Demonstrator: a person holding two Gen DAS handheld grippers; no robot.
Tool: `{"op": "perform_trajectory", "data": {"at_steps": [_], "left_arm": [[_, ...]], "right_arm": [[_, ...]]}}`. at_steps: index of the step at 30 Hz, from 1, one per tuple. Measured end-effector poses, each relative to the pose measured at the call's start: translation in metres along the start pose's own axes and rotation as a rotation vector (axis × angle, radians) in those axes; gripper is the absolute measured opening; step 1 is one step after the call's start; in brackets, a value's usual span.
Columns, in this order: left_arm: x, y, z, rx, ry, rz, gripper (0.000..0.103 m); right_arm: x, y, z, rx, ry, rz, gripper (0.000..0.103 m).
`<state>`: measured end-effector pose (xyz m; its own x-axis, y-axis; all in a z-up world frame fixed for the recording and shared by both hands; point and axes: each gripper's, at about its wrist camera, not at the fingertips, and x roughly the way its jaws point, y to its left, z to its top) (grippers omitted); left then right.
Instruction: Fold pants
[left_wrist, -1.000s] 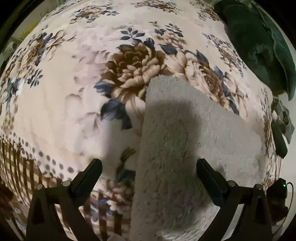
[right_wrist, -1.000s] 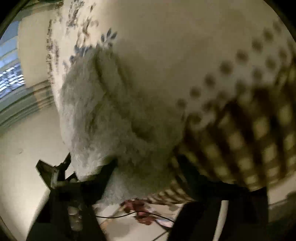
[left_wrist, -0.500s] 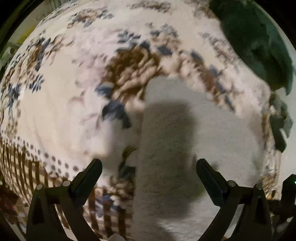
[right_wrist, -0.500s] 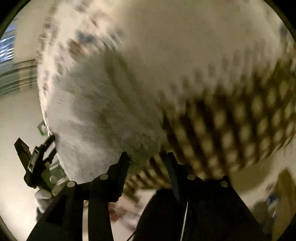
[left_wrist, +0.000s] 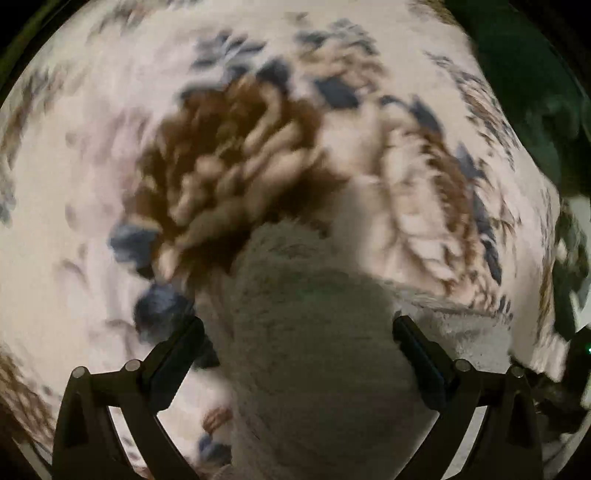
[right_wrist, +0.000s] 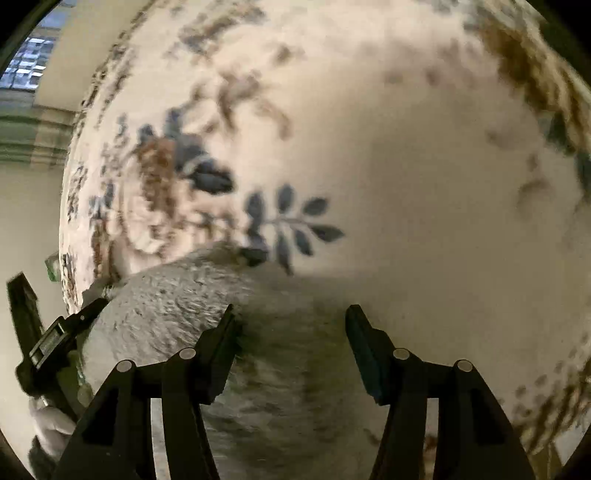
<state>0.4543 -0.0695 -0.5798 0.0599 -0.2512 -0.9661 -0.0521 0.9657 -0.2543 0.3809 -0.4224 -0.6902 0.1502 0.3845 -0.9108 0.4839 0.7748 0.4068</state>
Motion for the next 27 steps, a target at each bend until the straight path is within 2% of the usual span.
{"op": "perform_trajectory", "data": {"at_steps": [2, 4, 5, 6, 7, 9, 12, 13, 15, 17, 19, 22, 27], "left_arm": [[-0.001, 0.01, -0.002, -0.04, 0.008, -0.05, 0.103], [-0.016, 0.01, -0.007, -0.049, -0.012, -0.084, 0.103], [-0.033, 0.01, -0.013, -0.052, -0.044, -0.118, 0.103], [-0.044, 0.01, -0.018, -0.053, -0.061, -0.139, 0.103], [-0.057, 0.011, -0.026, -0.057, -0.081, -0.164, 0.103], [-0.079, 0.013, -0.051, -0.074, -0.093, -0.23, 0.103], [-0.081, 0.014, -0.08, -0.094, -0.065, -0.28, 0.103], [-0.073, 0.015, -0.092, -0.09, -0.043, -0.251, 0.103], [-0.058, 0.021, -0.105, -0.091, -0.001, -0.206, 0.103], [-0.04, 0.04, -0.117, -0.138, 0.019, -0.172, 0.103], [-0.031, 0.061, -0.121, -0.169, 0.006, -0.162, 0.103], [-0.024, 0.079, -0.121, -0.177, -0.009, -0.209, 0.103], [-0.024, 0.069, -0.116, -0.149, -0.002, -0.281, 0.103]], "right_arm": [[-0.003, -0.002, 0.003, 0.003, 0.012, 0.032, 0.063], [-0.018, -0.006, -0.002, 0.02, 0.019, 0.085, 0.072], [-0.03, -0.011, -0.006, 0.025, 0.012, 0.127, 0.083], [-0.04, -0.015, -0.012, 0.029, 0.001, 0.17, 0.1], [-0.048, -0.02, -0.018, 0.032, 0.0, 0.204, 0.103], [-0.054, -0.029, -0.035, 0.029, 0.036, 0.253, 0.103], [-0.031, -0.048, -0.063, 0.046, 0.136, 0.287, 0.103], [-0.023, -0.054, -0.07, 0.059, 0.163, 0.297, 0.103], [0.0, -0.062, -0.082, 0.104, 0.207, 0.371, 0.103], [0.013, -0.068, -0.09, 0.145, 0.217, 0.448, 0.103], [0.02, -0.068, -0.092, 0.161, 0.207, 0.48, 0.103], [0.027, -0.061, -0.093, 0.136, 0.22, 0.48, 0.103], [0.035, -0.058, -0.085, 0.145, 0.26, 0.47, 0.103]]}}
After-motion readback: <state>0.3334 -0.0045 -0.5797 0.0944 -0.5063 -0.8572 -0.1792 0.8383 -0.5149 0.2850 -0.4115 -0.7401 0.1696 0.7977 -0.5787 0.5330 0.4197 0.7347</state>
